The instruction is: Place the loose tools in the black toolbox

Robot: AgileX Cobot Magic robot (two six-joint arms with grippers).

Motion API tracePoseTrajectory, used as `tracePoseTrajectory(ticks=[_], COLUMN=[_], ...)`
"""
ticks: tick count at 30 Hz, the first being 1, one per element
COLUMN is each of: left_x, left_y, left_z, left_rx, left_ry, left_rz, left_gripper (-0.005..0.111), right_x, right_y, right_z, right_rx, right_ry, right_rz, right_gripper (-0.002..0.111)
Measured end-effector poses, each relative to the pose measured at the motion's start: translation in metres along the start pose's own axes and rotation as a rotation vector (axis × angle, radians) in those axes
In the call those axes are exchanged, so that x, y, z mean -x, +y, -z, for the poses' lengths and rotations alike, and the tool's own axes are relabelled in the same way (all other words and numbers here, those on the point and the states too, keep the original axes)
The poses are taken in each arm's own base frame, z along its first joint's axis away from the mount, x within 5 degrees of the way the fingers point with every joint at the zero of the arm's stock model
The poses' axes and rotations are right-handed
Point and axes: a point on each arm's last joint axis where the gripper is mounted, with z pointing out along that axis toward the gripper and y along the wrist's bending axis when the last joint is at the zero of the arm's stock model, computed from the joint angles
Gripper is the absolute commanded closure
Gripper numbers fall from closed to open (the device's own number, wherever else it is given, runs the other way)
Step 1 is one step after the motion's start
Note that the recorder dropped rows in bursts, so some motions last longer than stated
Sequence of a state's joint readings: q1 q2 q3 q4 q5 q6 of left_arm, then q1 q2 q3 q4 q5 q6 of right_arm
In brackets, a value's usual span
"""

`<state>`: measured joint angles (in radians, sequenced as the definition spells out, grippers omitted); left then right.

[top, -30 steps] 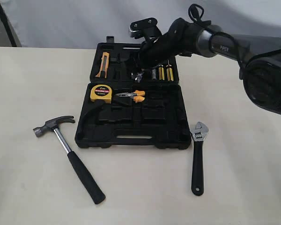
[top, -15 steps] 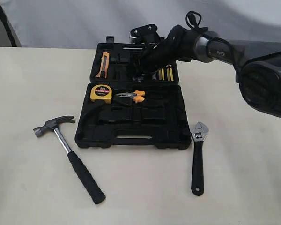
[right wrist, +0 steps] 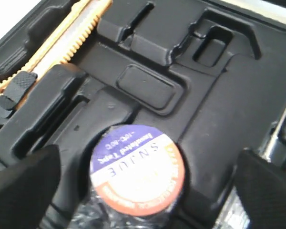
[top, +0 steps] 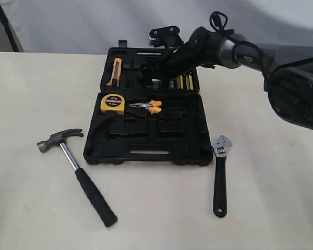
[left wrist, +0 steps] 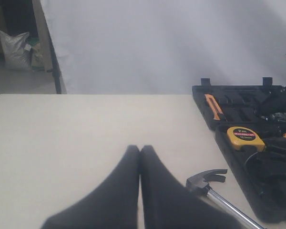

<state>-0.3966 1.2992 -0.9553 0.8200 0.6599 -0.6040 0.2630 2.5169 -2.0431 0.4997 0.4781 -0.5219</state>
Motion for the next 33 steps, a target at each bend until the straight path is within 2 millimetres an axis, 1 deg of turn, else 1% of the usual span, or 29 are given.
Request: tracePoseTrajectory(ticks=[4, 7, 8, 9, 11, 12, 13, 15, 16, 18, 21, 24, 27, 30, 33], left_x=[0.000, 0.000, 0.000, 0.000, 0.000, 0.000, 0.000, 0.000, 0.000, 0.000, 0.000, 0.000, 0.000, 0.000, 0.000], left_y=[0.000, 0.000, 0.000, 0.000, 0.000, 0.000, 0.000, 0.000, 0.000, 0.000, 0.000, 0.000, 0.000, 0.000, 0.000], left_z=[0.000, 0.000, 0.000, 0.000, 0.000, 0.000, 0.000, 0.000, 0.000, 0.000, 0.000, 0.000, 0.000, 0.000, 0.000], left_rx=[0.000, 0.000, 0.000, 0.000, 0.000, 0.000, 0.000, 0.000, 0.000, 0.000, 0.000, 0.000, 0.000, 0.000, 0.000], left_ry=[0.000, 0.000, 0.000, 0.000, 0.000, 0.000, 0.000, 0.000, 0.000, 0.000, 0.000, 0.000, 0.000, 0.000, 0.000], left_rz=[0.000, 0.000, 0.000, 0.000, 0.000, 0.000, 0.000, 0.000, 0.000, 0.000, 0.000, 0.000, 0.000, 0.000, 0.000], left_gripper=[0.105, 0.105, 0.105, 0.105, 0.105, 0.105, 0.105, 0.105, 0.105, 0.105, 0.105, 0.105, 0.105, 0.105, 0.105], right_x=[0.004, 0.015, 0.020, 0.024, 0.034, 0.037, 0.042, 0.044, 0.045, 0.043, 0.034, 0.023, 0.015, 0.012, 0.007], right_y=[0.002, -0.005, -0.009, -0.015, -0.025, -0.030, -0.036, -0.043, -0.047, -0.051, -0.053, -0.049, -0.043, -0.037, -0.036], right_z=[0.007, 0.026, 0.035, 0.043, 0.064, 0.071, 0.082, 0.091, 0.094, 0.094, 0.083, 0.064, 0.046, 0.037, 0.029], right_rx=[0.020, 0.025, 0.022, 0.018, 0.011, 0.009, 0.003, -0.001, -0.005, -0.007, -0.001, 0.045, 0.147, 0.211, 0.229], right_ry=[0.020, 0.020, 0.015, 0.009, -0.003, -0.006, -0.015, -0.014, -0.013, -0.008, 0.019, 0.036, -0.011, -0.065, -0.071], right_rz=[0.009, 0.009, 0.007, 0.004, 0.011, 0.017, 0.026, 0.033, 0.035, 0.036, 0.078, 0.139, 0.166, 0.186, 0.215], right_gripper=[0.013, 0.016, 0.018, 0.023, 0.039, 0.053, 0.064, 0.096, 0.108, 0.108, 0.109, 0.109, 0.109, 0.109, 0.109])
